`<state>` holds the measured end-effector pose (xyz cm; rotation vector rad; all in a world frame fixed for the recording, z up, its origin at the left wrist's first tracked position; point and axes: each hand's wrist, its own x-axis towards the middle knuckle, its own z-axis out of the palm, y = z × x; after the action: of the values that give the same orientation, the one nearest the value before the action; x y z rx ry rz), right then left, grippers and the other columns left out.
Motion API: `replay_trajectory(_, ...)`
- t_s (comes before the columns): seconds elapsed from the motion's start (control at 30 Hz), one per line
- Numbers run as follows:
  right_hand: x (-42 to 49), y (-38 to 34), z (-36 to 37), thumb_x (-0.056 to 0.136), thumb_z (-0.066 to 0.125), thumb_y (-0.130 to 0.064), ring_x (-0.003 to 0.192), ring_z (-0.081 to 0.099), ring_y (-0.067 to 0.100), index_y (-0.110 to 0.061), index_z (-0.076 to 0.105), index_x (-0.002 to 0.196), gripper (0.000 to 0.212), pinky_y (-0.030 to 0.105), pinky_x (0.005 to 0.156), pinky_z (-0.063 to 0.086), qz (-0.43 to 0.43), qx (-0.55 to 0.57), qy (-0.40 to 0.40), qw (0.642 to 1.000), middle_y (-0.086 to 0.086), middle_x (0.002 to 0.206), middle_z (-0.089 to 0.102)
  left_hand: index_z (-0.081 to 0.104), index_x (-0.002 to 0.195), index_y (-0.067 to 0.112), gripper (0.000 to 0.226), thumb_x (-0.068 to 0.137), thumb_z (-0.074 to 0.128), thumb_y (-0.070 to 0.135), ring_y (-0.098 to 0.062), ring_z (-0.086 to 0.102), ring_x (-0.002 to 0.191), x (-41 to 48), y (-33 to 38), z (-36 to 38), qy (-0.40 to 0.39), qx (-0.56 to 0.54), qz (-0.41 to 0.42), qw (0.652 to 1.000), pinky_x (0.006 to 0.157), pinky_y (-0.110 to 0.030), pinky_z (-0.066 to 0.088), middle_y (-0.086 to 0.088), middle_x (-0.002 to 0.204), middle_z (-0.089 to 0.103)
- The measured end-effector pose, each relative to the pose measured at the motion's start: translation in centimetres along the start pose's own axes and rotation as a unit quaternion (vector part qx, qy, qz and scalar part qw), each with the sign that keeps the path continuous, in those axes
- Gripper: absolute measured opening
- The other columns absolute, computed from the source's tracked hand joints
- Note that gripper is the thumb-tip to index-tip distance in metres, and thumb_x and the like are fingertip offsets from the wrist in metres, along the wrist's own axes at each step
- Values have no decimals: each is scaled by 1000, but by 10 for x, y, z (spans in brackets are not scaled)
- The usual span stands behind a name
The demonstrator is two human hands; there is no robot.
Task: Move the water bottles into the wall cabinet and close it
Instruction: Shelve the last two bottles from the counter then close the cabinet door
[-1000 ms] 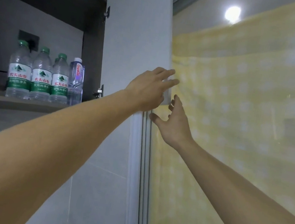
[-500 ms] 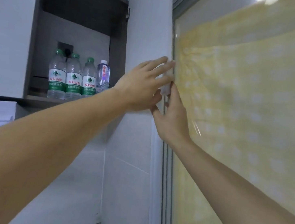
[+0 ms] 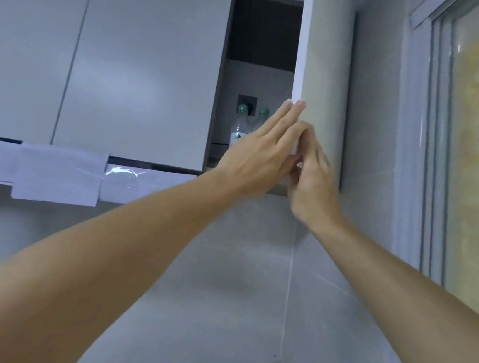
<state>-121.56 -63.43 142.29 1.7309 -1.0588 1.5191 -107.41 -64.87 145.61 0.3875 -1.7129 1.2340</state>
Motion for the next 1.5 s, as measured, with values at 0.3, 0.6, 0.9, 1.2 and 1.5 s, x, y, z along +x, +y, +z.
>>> replay_trajectory(0.3, 24, 12, 93, 112, 36, -38, 162, -4, 15, -20, 0, 167, 68, 26, 125, -2, 27, -47, -91, 994, -3, 176, -5, 51, 140, -9, 45, 98, 58, 2, -37, 34, 148, -68, -72, 53, -28, 24, -59, 998, 100, -36, 52, -22, 157, 39)
replay_trajectory(0.6, 41, 39, 176, 108, 29, -57, 160, -15, 14, -25, -6, 166, 75, 37, 131, -4, 62, -90, -118, 987, -5, 174, -14, 44, 144, -12, 47, 106, 37, 15, -41, 30, 149, -102, -125, 129, -24, 74, -107, 991, 120, -47, 33, -28, 156, 37)
replay_trajectory(0.9, 48, 76, 217, 105, 24, -63, 159, -21, 16, -35, -6, 166, 73, 43, 130, -9, 43, -142, -106, 983, -5, 174, -18, 26, 155, -8, 52, 108, 35, 14, -36, 16, 154, -126, -148, 186, -19, 94, -144, 985, 126, -48, 16, -25, 164, 21)
replay_trajectory(1.2, 55, 103, 241, 107, 26, -60, 159, -21, 17, -31, -7, 166, 73, 45, 129, -10, 38, -173, -102, 979, -2, 174, -19, 13, 158, -6, 58, 109, 30, 20, -34, 7, 156, -127, -146, 213, -78, 90, -234, 965, 127, -45, 7, -24, 167, 7)
replay_trajectory(1.5, 57, 115, 252, 108, 25, -57, 160, -20, 19, -30, -6, 166, 72, 50, 129, -10, 23, -184, -99, 978, 0, 174, -19, -9, 158, -1, 60, 110, 13, 27, -30, -10, 156, -120, -143, 219, -174, 142, -272, 936, 127, -42, 0, -19, 167, -13)
